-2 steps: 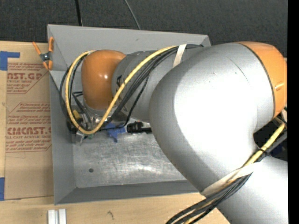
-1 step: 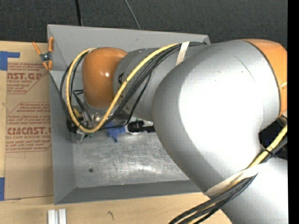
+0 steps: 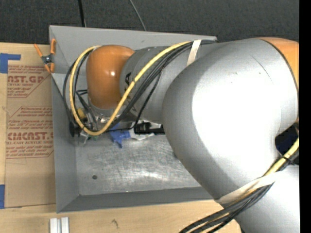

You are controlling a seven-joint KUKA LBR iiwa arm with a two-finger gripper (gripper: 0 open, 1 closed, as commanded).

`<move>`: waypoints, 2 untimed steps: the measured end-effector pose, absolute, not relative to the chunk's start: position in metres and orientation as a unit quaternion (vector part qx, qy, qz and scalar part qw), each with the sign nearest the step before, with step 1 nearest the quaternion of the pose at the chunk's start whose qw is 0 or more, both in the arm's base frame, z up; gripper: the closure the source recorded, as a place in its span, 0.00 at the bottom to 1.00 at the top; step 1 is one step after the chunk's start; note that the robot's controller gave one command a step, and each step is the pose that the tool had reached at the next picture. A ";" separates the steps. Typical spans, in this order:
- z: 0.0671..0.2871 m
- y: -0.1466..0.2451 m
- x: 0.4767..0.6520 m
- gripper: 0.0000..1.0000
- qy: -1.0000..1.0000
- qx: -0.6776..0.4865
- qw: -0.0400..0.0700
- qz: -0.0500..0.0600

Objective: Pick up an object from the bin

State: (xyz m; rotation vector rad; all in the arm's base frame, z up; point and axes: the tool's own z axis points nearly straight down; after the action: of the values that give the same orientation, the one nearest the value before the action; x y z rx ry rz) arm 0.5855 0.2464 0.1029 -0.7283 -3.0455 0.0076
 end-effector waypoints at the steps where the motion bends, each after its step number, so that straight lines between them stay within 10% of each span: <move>1: 0.115 0.247 0.588 1.00 -0.973 -0.233 0.000 0.000; 2: 0.122 0.247 0.589 1.00 -0.972 -0.233 -0.001 -0.001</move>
Offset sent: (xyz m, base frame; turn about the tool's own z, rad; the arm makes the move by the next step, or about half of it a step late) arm -0.0001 -0.0001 0.0081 -0.0001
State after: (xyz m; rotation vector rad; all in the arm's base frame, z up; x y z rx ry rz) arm 0.5887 0.2468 0.1222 -0.7324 -3.0564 -0.0031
